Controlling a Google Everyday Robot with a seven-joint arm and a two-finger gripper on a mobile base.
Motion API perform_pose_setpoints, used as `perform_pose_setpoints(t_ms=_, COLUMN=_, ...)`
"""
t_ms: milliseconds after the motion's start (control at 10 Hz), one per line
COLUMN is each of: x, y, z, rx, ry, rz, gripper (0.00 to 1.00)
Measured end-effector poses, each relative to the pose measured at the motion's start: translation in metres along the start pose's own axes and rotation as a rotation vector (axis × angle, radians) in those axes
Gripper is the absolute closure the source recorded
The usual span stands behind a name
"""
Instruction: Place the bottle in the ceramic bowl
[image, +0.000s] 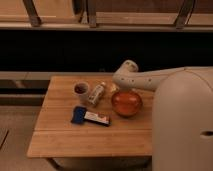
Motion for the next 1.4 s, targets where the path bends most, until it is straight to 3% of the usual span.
perform_pose_setpoints(t_ms=200, x=-0.009, y=0.018, z=0.021, rx=-0.008, ry=0.009, rz=-0.073, gripper=0.2)
perform_pose_setpoints(t_ms=600, x=-0.041, y=0.068, z=0.062, rx=-0.085, ry=0.027, rz=-0.218, gripper=0.2)
perform_pose_setpoints(t_ms=1000, x=-0.07, y=0.124, z=0.057, rx=-0.152, ry=-0.008, rz=-0.369, gripper=0.2)
perform_pose_setpoints(t_ms=1400, x=-0.065, y=0.14, z=0.067, rx=-0.217, ry=0.019, rz=-0.371, gripper=0.2)
